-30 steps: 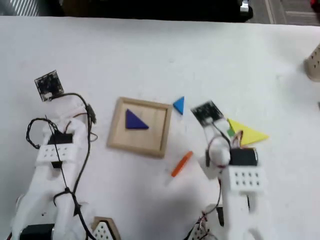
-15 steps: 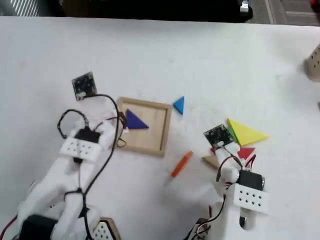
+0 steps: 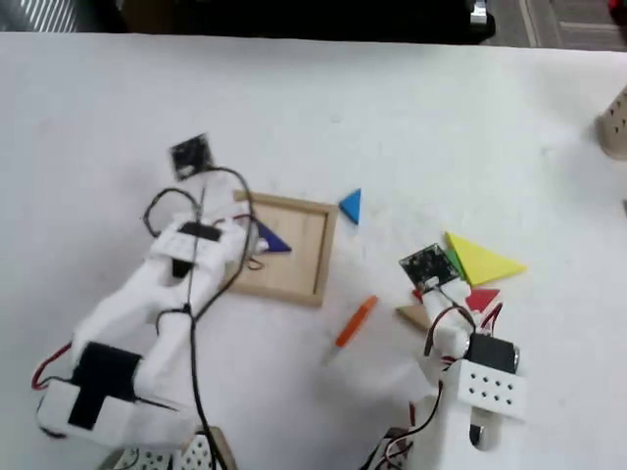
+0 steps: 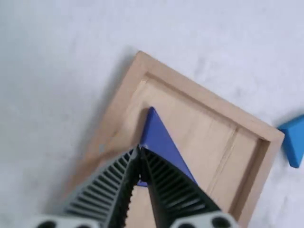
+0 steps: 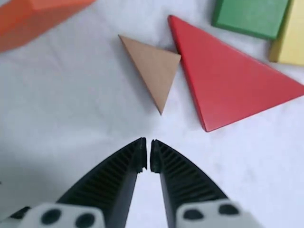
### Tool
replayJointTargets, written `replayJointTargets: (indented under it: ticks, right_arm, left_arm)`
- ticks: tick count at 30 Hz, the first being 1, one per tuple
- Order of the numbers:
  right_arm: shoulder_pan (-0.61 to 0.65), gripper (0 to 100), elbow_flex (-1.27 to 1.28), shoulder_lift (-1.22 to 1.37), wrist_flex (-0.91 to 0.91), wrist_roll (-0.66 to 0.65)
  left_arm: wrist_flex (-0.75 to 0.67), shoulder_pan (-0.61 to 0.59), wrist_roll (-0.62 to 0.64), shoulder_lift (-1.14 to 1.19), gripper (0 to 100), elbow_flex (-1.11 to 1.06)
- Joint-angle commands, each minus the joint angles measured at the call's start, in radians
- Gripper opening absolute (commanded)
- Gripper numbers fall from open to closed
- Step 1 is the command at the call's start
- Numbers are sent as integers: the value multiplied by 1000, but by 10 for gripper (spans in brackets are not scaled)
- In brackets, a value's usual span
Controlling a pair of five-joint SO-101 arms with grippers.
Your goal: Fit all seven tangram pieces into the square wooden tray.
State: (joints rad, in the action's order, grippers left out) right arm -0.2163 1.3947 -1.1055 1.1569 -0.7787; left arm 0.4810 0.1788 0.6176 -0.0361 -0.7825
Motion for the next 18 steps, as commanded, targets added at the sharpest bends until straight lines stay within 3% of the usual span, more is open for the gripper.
replayJointTargets:
  ticks: [1,5,12,18]
  right_arm:
    - [-2,18,-5,-16,-16,-15]
    - [-2,18,0,-16,-21,-15]
    - [15,18,12,-18,-36,-29]
    - [22,18,18,-18,-36,-29]
  left_arm:
    - [-18,71,3,54,23,109]
    - [-17,127,-89,105,23,169]
    - [-21,231,-137,128,23,239]
    - [-15,243,-176,2,23,233]
